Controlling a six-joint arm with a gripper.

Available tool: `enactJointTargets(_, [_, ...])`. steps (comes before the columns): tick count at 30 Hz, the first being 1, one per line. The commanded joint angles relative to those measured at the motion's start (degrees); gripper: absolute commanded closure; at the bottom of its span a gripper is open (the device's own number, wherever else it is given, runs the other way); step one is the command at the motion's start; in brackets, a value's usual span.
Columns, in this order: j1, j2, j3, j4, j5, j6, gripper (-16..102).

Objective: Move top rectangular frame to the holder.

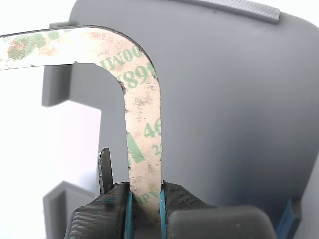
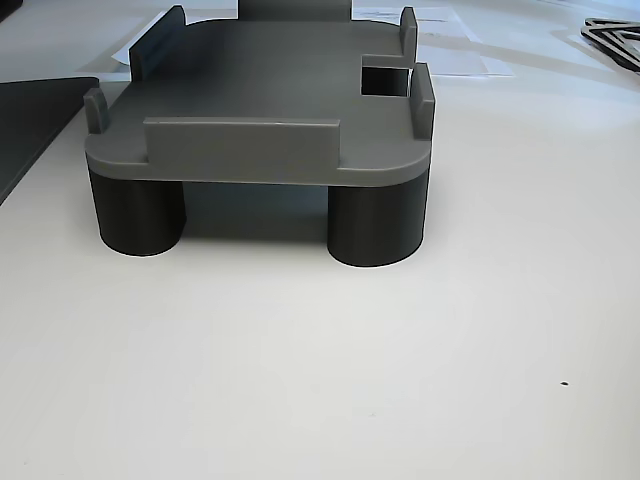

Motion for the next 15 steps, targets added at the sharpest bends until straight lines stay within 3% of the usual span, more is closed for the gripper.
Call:
enactJointTargets(1, [-1.9, 0.9, -1.2, 0.6, -1.8, 2.4, 98])
enactJointTargets(15, [-3.3, 0.8, 4.4, 0.6, -10.5, 5.5, 98])
